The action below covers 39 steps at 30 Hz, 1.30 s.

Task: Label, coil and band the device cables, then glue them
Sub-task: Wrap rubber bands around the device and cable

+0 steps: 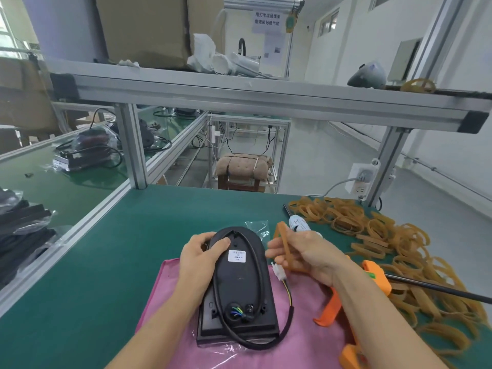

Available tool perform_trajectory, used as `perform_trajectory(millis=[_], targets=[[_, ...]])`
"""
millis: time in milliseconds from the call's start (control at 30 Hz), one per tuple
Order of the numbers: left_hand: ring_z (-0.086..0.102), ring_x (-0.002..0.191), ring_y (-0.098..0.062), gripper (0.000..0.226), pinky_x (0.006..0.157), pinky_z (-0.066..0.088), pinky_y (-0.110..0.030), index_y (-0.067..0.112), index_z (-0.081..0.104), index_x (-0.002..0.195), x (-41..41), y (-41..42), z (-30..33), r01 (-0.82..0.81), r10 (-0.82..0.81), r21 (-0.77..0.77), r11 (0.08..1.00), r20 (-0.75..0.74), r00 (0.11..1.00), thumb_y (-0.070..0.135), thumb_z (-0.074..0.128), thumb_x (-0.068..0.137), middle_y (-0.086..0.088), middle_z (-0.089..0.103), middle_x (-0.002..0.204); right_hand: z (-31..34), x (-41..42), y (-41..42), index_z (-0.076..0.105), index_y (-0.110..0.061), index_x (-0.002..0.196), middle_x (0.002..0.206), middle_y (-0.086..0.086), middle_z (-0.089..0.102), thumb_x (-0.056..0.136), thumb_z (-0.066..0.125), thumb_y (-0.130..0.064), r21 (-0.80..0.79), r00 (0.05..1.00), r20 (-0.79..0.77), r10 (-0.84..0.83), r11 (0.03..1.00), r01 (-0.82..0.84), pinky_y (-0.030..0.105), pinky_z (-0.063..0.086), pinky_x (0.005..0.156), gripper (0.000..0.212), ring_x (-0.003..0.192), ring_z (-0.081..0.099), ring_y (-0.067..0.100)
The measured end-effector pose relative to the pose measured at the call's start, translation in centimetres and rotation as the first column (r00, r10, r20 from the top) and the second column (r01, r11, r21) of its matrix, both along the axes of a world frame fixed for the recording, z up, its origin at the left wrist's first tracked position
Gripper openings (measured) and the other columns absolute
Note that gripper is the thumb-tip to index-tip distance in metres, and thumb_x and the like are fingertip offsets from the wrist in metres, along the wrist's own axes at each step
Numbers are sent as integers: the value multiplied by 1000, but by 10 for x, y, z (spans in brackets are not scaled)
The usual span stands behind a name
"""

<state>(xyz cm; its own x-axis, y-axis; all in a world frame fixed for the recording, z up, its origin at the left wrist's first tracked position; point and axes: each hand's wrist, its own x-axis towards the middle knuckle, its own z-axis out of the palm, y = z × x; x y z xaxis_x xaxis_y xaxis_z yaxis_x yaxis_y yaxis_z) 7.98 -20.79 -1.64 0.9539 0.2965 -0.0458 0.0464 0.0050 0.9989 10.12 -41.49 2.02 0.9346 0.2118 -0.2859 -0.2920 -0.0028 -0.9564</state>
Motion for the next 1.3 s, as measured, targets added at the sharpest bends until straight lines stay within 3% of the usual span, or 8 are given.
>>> perform_trajectory(millis=[267, 433, 533, 633, 767, 1033, 1200, 1300], targets=[[66, 94, -26, 20, 78, 55, -36, 12, 69, 102, -1, 3, 0, -19, 19, -7, 1000, 24, 1000, 19, 73, 83, -10, 66, 108, -1, -8, -5, 63, -7, 118, 103, 13, 74, 75, 73, -9, 152, 995, 96, 27, 988, -42, 17, 47, 45, 44, 47, 54, 7], [65, 94, -20, 14, 79, 52, -32, 24, 67, 94, -7, 1, 5, -37, 36, 9, 999, 99, 994, 19, 74, 83, -4, 67, 105, 14, -5, -36, 59, 0, 119, 108, 15, 72, 61, 78, -26, -50, 994, 109, 24, 999, -18, 23, 59, 76, 67, 96, 71, 21], [64, 86, -2, 16, 73, 50, -18, 31, 66, 89, -10, -1, 8, -32, 23, 53, 998, 160, 987, 19, 74, 82, 3, 66, 101, 11, -1, -20, 57, 3, 115, 103, 13, 66, 80, 71, -16, -81, 989, -1, 149, 986, -148, 28, 53, 92, 42, 101, 67, 20], [60, 80, 9, 16, 65, 41, -2, 25, 66, 92, -10, -2, 9, -36, 6, 129, 991, 227, 974, 15, 74, 83, 5, 65, 99, 10, 3, 2, 61, -1, 101, 89, 6, 63, 90, 64, -10, -69, 953, -31, 301, 951, -302, 25, 50, 79, 15, 75, 64, 10], [59, 89, 1, 18, 75, 43, -11, 28, 65, 91, -9, -3, 10, -66, -1, 220, 973, 291, 957, 16, 75, 82, 3, 63, 96, 14, 6, 19, 58, 8, 119, 108, 16, 69, 88, 67, -8, -102, 941, 22, 339, 937, -335, 31, 53, 88, 36, 92, 69, 20], [59, 91, -11, 16, 86, 47, -33, 23, 68, 92, -13, -4, 10, -120, 37, 261, 958, 302, 952, 16, 76, 81, 3, 60, 94, 8, 3, 36, 69, -1, 95, 86, 10, 72, 73, 83, -18, -303, 957, 207, 201, 944, -133, 41, 57, 88, 31, 86, 70, 24], [49, 97, -11, 25, 86, 29, -27, 26, 65, 92, -14, -17, 51, -232, -77, 632, 740, 422, 903, 39, 73, 72, 8, 56, 97, 5, -3, 37, 70, 0, 91, 72, 4, 65, 75, 79, -7, -275, 936, 302, 179, 957, -94, 19, 50, 63, 20, 66, 58, 9], [53, 96, -19, 22, 85, 35, -33, 25, 65, 81, -5, -39, 85, 71, -294, 899, 432, 66, 954, 47, 67, 77, 5, 65, 90, 7, -2, 38, 69, 5, 93, 64, -6, 59, 77, 70, 5, -295, 923, 328, 202, 950, -102, 10, 40, 52, 16, 57, 50, -1]])
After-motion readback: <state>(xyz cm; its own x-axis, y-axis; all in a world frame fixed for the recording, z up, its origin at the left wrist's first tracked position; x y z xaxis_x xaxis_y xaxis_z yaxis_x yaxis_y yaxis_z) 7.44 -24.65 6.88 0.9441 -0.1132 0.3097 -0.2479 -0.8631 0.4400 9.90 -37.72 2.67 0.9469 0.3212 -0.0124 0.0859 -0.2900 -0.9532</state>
